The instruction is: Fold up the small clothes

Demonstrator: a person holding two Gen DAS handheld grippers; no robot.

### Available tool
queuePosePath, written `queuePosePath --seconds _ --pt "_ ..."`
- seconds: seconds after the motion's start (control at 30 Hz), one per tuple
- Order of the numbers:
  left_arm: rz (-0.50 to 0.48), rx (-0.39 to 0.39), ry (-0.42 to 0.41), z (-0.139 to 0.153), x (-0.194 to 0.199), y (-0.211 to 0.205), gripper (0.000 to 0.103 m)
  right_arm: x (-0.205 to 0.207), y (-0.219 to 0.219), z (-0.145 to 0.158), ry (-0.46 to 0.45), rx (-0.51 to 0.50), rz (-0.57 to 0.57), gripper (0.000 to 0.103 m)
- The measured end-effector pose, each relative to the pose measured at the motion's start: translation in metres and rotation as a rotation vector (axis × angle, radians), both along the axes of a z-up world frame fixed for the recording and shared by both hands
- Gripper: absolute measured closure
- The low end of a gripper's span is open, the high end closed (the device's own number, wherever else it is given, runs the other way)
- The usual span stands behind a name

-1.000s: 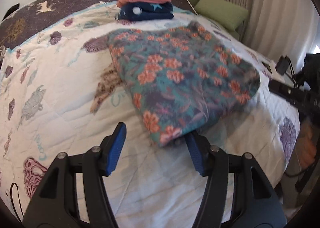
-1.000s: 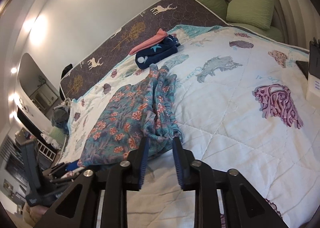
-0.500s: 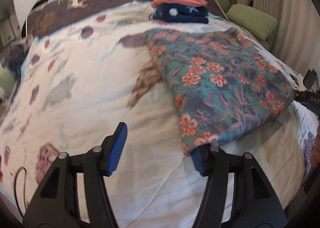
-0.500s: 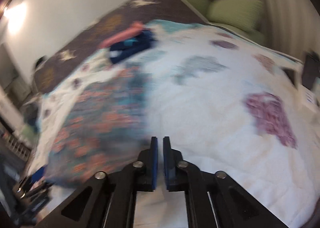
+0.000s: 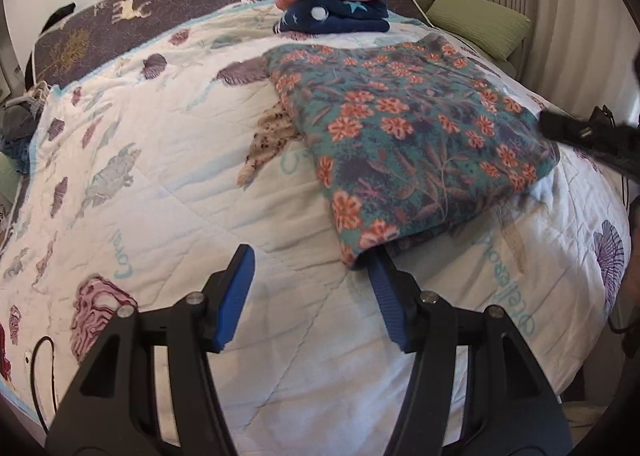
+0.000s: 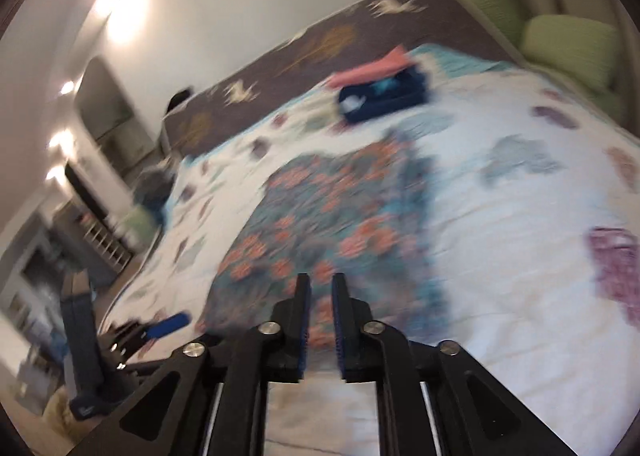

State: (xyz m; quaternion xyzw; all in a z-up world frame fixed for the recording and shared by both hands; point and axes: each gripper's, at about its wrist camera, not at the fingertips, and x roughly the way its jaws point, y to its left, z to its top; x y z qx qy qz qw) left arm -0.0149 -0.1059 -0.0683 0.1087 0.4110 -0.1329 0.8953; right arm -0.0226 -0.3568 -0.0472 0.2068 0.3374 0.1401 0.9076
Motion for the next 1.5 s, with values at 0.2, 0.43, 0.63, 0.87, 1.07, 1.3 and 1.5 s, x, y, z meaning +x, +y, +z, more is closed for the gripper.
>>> queuePosePath --seconds 0.2,0.43,0.63,0.87,1.07,1.3,1.5 --pt "-0.075 -0.178 0.053 0.024 -0.008 0.024 0.042 0.022 -0.032 -0.04 0.186 0.031 -0.161 0.1" --pt "-0.244 -0.366 -0.05 0.074 0.014 0.007 0.043 0.023 -0.029 -0.002 0.073 0.0 -0.115 0.094" --pt "-0.21 -0.187 0.095 0.005 0.066 -0.038 0.052 0.065 -0.019 -0.01 0.124 -0.024 -0.101 0.093" --pt "-0.322 -0.171 0.027 0.018 0.041 -0.039 0.05 0.069 -0.018 -0.018 0.132 -0.077 -0.065 0.09" --pt "-0.305 -0.308 0.014 0.053 0.082 -0.036 0.05 0.101 -0.007 0.018 0.021 -0.129 -0.01 0.072" --pt "-0.204 -0.237 0.103 0.017 0.153 -0.047 0.044 0.169 -0.023 -0.002 0.099 -0.11 -0.046 0.072" --pt "-0.227 -0.206 0.077 -0.008 0.152 -0.052 0.043 0.19 -0.041 -0.047 0.178 -0.085 -0.095 0.076"
